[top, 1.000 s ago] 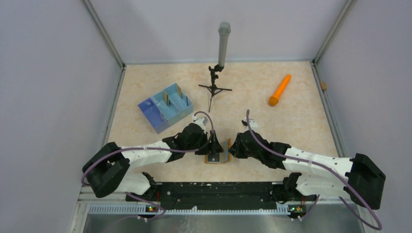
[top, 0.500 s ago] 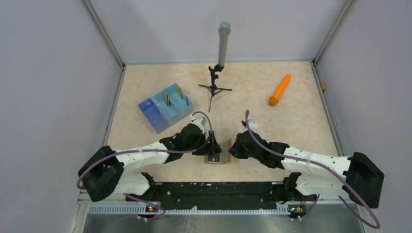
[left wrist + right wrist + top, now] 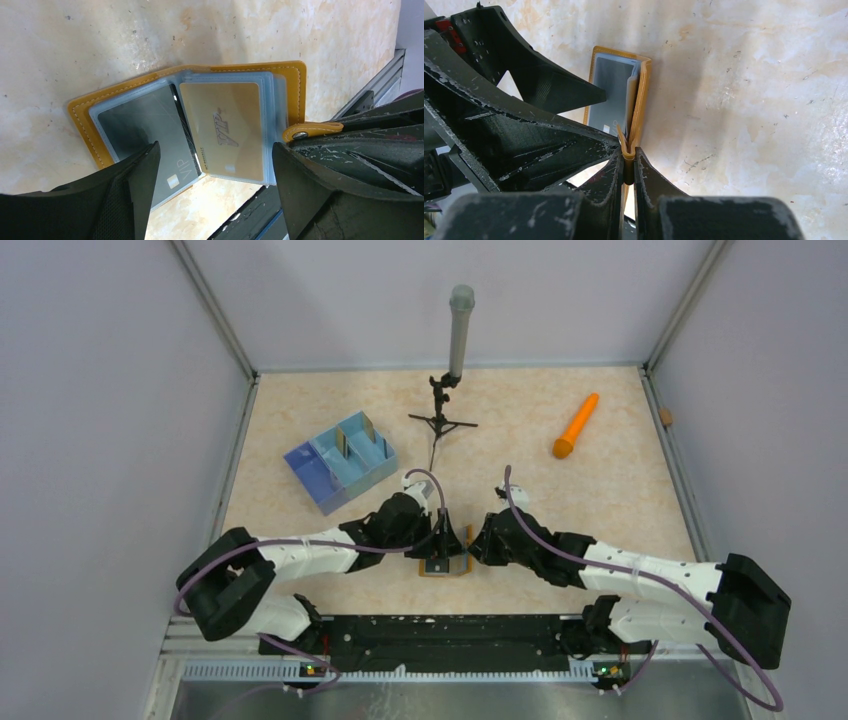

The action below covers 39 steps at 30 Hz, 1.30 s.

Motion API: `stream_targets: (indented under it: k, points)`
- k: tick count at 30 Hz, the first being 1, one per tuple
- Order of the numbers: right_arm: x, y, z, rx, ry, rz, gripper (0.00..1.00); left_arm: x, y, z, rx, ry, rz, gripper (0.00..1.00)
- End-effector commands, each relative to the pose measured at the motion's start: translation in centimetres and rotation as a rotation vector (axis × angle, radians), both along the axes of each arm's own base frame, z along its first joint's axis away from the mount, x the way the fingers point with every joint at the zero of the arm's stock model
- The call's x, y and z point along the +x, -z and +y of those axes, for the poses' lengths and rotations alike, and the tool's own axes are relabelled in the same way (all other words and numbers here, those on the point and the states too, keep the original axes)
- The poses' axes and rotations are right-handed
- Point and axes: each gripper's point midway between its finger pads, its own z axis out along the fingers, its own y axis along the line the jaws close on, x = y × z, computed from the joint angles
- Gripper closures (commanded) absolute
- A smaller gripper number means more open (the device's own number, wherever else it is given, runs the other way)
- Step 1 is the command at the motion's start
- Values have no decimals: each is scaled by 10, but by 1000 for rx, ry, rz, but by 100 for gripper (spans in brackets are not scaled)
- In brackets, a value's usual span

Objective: Put the credit cards into the card holder
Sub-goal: Insert the credit card into the card holder.

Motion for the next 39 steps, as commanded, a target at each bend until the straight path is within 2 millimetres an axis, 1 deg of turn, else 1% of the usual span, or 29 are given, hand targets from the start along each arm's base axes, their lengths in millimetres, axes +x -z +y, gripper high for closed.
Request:
stream_targets:
  k: [1, 12, 17, 21, 30, 34, 36, 39]
  points:
    - [3, -20, 10, 64, -15, -47, 100, 11, -21, -15, -59, 10, -58, 15]
    - [4, -19, 9, 59, -12, -47, 100, 12, -5, -8, 12, -10, -37, 17]
    - [4, -18, 6, 49, 0, -46, 100, 12, -2, 2, 46, -32, -41, 17]
    - [4, -12, 2, 27, 13, -36, 100, 9, 0, 8, 62, -44, -37, 17]
    - [5, -2, -6, -19, 43, -19, 100, 8, -2, 23, 105, -72, -52, 16]
    - [6, 2, -10, -43, 58, -14, 100, 2, 3, 39, 168, -92, -32, 15]
    - [6, 3, -12, -51, 63, -14, 100, 2, -1, 45, 188, -99, -41, 15]
    - [7, 5, -16, -70, 79, -15, 100, 5, -18, 54, 200, -118, -80, 12]
